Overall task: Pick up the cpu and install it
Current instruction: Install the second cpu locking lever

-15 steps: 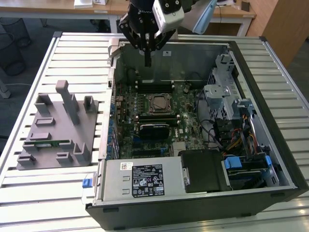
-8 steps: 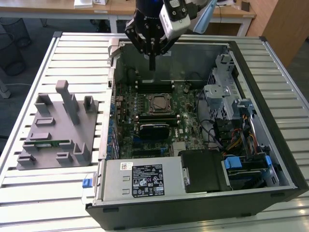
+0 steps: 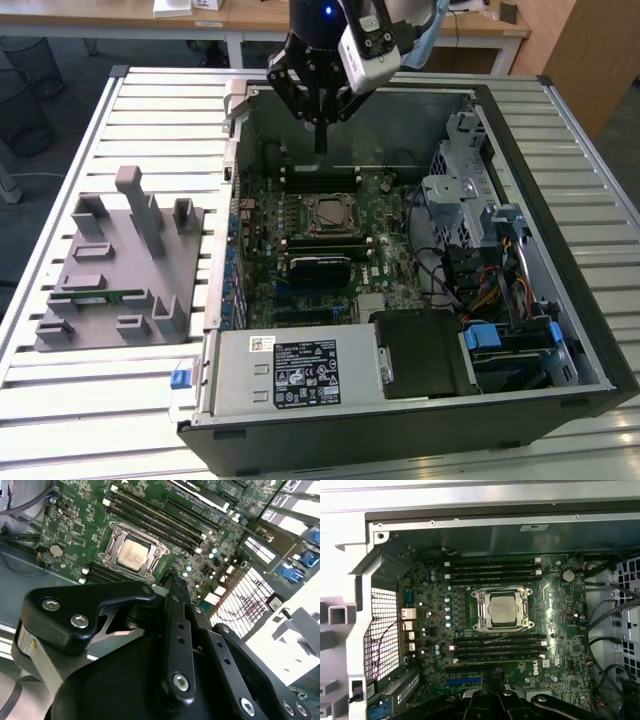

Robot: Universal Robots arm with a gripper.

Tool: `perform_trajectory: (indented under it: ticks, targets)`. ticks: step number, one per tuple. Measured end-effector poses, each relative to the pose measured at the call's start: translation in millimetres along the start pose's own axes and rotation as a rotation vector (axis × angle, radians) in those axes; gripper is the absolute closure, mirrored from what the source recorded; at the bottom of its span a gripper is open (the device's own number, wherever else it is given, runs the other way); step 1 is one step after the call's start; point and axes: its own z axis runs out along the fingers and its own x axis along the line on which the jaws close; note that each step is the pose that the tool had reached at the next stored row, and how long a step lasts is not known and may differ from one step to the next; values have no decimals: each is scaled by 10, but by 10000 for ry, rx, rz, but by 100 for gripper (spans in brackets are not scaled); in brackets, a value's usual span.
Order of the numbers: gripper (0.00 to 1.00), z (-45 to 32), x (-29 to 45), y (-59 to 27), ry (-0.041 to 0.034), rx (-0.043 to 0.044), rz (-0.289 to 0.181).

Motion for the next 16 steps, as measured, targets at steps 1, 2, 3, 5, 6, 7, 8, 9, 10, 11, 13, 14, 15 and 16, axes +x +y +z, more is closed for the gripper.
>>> perform_trajectory:
  ticks: [1,2,3,5,6,7,8,9,10,11,13,14,15,16]
  targets:
    - [89,6,-1,0,1,1,1]
    - [89,12,-4,0,1,1,1]
    - [89,20,-14,0,4,1,0]
    - [89,41,-54,2,30,2,2]
    - [89,54,-77,3,50,2,2]
    - [89,69,-99,4,73,3,3]
    - [89,80,-122,6,97,1,5]
    - [89,90,-143,8,118,-14,6]
    - [89,101,-168,10,144,-28,7]
    - [89,111,-192,12,175,-35,7]
    - [89,136,-239,14,258,-33,11]
    - [89,153,-252,14,286,-32,13]
    - [89,171,-256,13,294,-30,11]
    - [89,189,-256,13,296,-30,10]
